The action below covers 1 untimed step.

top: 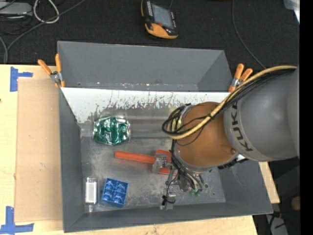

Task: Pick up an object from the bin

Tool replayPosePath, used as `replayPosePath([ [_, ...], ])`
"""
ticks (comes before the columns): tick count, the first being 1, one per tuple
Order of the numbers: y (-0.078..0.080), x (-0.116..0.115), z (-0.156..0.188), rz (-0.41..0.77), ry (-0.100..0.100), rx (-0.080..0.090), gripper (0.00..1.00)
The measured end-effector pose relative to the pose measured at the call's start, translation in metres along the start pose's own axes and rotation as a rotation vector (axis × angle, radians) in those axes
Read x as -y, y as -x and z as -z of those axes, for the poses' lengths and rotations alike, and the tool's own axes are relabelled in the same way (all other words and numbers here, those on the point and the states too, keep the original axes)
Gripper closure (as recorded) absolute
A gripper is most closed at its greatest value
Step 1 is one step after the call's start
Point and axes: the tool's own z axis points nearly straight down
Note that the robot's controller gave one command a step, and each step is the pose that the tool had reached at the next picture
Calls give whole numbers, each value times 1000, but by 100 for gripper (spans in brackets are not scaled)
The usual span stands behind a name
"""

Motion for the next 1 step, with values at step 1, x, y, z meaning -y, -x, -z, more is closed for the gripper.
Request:
replayPosePath([
  [1, 2, 1, 4, -6, 1, 8, 0],
])
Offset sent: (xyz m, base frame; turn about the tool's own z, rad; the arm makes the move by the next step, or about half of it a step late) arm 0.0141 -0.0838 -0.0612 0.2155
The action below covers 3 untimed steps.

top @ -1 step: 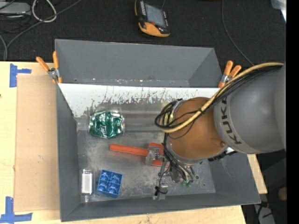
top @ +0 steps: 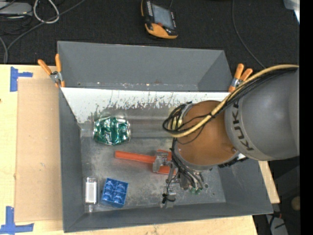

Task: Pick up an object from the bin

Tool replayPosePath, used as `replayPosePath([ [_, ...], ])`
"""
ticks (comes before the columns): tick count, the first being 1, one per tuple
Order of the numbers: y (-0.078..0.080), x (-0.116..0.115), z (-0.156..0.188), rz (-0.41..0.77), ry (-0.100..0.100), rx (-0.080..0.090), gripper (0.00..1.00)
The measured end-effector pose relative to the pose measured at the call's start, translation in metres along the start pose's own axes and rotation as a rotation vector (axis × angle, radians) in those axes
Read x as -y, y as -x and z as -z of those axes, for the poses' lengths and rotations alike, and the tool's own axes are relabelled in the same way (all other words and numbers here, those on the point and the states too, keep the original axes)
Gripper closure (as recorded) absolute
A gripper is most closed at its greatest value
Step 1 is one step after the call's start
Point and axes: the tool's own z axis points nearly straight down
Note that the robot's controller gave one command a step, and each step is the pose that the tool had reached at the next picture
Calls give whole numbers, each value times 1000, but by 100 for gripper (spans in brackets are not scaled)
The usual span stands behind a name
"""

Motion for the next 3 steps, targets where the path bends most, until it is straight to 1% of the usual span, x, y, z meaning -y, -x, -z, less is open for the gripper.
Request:
replayPosePath([
  [1, 11, 85, -68, -214, -3, -8, 0],
  [2, 89, 47, -23, -3, 1, 0, 0],
  [3, 90, 45, -36, -381, -5, -16, 0],
])
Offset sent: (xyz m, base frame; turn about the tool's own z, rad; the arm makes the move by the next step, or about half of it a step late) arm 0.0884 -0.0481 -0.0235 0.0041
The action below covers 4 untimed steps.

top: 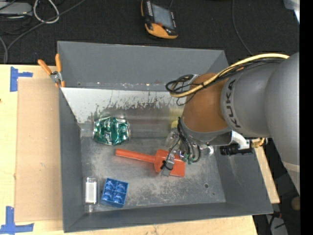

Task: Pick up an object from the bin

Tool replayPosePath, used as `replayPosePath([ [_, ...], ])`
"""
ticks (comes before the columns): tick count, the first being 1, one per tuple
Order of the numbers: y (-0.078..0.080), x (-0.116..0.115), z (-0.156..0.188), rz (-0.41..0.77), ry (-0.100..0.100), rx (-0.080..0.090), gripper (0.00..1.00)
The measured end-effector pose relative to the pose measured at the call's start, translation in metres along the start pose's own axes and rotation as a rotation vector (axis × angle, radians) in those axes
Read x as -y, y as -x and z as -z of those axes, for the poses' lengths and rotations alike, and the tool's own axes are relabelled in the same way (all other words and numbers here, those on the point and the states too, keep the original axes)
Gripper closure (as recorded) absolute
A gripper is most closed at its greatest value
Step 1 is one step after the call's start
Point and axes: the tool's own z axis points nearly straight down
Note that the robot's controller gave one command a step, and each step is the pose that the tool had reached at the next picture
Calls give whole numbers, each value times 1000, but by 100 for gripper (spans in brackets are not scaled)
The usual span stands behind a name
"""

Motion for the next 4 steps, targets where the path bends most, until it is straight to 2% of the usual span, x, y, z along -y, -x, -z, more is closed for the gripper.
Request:
replayPosePath([
  [1, 16, 24, -30, 275, 6, 12, 0],
  [2, 7, 22, -30, 15, 0, -1, 100],
  [3, 7, 22, -30, 15, 0, -1, 100],
  [4, 6, 23, -8, 15, -1, -6, 100],
])
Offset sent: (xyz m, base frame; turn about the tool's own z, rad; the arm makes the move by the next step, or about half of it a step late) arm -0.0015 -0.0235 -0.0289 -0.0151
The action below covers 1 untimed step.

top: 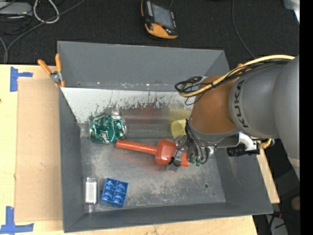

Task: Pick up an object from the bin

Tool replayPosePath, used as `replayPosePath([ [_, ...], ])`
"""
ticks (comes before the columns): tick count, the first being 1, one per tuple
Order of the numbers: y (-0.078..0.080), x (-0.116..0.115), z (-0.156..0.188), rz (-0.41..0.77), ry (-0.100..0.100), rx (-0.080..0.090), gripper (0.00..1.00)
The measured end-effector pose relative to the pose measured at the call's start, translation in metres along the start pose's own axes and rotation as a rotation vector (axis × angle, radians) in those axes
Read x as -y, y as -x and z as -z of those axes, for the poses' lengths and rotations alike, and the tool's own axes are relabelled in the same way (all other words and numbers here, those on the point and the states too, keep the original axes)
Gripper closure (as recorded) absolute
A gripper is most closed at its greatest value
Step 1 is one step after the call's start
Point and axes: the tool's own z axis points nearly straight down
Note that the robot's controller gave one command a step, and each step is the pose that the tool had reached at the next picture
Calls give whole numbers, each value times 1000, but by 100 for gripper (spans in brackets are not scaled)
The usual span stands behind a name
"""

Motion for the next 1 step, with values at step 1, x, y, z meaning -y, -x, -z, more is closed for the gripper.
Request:
replayPosePath([
  [1, -1, 0, 24, 1, 0, -1, 100],
])
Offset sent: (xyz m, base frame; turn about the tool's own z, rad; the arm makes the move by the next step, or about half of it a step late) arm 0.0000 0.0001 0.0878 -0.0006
